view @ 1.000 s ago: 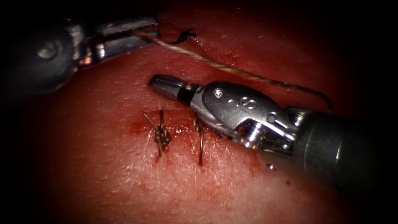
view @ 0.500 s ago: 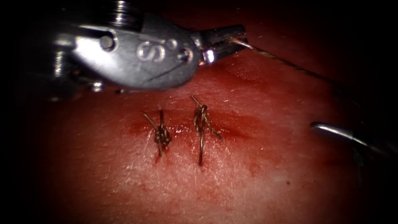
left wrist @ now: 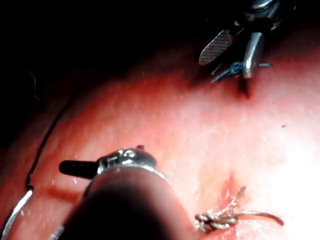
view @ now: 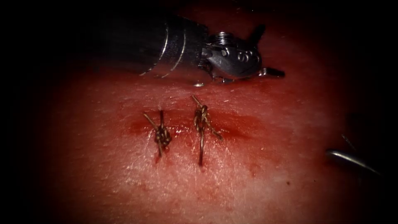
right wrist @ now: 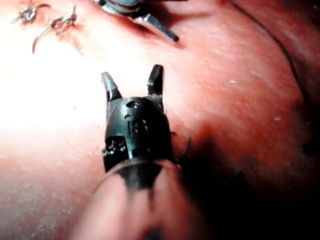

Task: Wound Closure

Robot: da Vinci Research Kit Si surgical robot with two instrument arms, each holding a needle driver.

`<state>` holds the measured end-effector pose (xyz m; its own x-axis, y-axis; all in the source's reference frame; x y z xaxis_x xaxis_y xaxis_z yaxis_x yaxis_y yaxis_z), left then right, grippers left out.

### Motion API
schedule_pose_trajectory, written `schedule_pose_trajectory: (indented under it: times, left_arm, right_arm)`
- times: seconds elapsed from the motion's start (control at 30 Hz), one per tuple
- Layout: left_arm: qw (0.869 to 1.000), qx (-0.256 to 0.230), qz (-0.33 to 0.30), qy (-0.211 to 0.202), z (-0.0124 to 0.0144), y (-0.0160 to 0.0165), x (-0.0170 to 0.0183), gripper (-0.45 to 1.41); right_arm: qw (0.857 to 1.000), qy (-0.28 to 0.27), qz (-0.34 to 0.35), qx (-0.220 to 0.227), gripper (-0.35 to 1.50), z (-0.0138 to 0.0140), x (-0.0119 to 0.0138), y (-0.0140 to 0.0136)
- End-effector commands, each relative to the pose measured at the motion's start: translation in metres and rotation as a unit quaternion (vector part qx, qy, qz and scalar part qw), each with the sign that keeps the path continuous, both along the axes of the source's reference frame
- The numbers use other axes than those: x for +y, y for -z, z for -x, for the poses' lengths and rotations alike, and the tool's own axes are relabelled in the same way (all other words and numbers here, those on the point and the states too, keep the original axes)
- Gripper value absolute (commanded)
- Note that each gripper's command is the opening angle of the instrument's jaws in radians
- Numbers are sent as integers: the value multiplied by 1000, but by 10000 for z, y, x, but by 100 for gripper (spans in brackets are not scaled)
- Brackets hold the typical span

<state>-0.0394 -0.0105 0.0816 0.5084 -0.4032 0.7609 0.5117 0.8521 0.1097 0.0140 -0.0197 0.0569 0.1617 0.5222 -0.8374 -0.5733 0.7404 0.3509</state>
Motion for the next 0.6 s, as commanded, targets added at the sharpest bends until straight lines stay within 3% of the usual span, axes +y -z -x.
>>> schedule_pose_trajectory:
  times: [0.03,0.3,0.4,0.5,0.6]
  left_arm:
    - [999,-28,-30,7,1,2,3,108]
    - [985,-120,-120,-24,-29,70,-30,110]
    - [979,-140,-138,-51,-44,110,-52,106]
    - [972,-153,-159,-75,-70,172,-78,100]
    - [972,-164,-136,-101,-91,203,-91,96]
  right_arm:
    - [1000,7,0,5,115,-19,-1,-4]
    - [1000,13,-5,11,115,-38,2,-5]
    - [1000,14,-7,15,115,-47,9,-3]
    - [999,19,-15,25,115,-64,25,3]
    - [998,32,-18,50,116,-81,37,11]
